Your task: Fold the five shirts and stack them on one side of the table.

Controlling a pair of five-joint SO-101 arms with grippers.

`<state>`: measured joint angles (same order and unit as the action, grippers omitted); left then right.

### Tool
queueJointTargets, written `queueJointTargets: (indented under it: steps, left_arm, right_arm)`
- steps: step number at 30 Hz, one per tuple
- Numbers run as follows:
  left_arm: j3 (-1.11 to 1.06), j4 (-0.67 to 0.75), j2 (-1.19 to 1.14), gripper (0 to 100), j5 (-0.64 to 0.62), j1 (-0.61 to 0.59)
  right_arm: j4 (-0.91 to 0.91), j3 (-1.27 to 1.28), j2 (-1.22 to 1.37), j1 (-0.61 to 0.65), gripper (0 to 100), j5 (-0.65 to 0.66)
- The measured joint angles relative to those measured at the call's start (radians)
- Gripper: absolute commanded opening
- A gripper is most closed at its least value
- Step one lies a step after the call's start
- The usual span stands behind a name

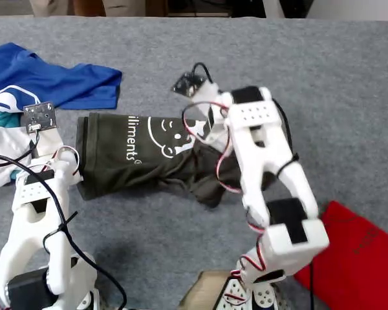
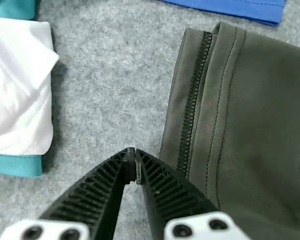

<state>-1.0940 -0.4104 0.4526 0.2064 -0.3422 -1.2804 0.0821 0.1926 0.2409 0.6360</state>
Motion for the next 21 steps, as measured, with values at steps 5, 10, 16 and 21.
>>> queueJointTargets:
  steps: [5,10,16,21]
  left_arm:
    - [0.000,0.000,0.000,2,0.000,0.000]
    - [0.000,0.000,0.000,2,0.000,0.000]
    - [0.000,0.000,0.000,2,0.000,0.000]
    - [0.000,0.000,0.000,2,0.000,0.000]
  right_arm:
    - [-0.143,-0.209,0.115,0.000,4.2,0.000]
    - [-0.381,-0.322,0.080,0.000,6.6,0.000]
    - [-0.446,-0.147,-0.143,0.018,6.6,0.000]
    - [-0.345,0.213,-0.359,0.029,6.9,0.000]
